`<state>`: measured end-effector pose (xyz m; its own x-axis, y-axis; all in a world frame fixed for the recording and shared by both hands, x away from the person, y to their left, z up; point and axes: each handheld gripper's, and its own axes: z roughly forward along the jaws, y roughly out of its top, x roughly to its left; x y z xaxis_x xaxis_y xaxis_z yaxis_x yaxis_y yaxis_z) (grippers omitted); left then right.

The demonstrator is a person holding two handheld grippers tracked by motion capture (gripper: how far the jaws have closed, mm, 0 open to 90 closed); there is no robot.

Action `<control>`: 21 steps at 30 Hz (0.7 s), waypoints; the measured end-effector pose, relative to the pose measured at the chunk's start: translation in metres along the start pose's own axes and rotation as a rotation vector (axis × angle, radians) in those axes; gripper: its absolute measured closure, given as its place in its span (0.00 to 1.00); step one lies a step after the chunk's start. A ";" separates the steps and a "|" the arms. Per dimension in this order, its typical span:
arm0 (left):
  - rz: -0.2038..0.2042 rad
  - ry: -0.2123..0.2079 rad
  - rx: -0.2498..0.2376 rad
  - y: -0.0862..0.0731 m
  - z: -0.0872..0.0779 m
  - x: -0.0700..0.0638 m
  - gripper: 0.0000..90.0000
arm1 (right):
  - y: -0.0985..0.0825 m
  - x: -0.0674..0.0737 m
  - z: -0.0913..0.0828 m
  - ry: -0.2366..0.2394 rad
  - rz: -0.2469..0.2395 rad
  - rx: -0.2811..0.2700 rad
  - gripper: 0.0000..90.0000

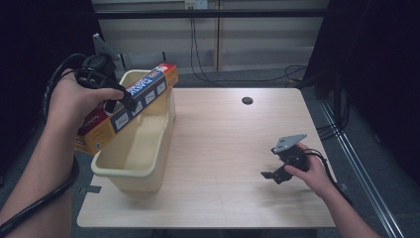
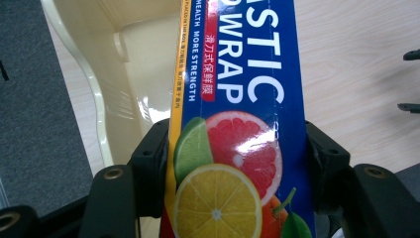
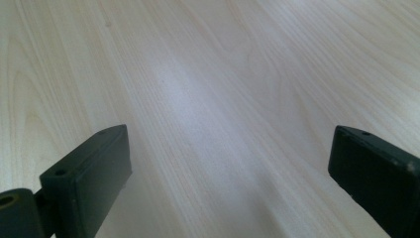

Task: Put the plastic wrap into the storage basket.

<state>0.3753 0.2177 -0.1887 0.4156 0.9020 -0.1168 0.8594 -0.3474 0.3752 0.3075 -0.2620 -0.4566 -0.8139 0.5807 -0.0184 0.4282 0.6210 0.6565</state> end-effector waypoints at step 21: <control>-0.097 0.039 -0.011 -0.012 -0.001 0.016 0.45 | -0.001 -0.001 -0.001 0.009 0.002 -0.013 0.03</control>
<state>0.3712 0.2366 -0.1937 0.3189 0.9405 -0.1173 0.8913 -0.2555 0.3745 0.3076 -0.2633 -0.4561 -0.8162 0.5776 -0.0104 0.4250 0.6125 0.6665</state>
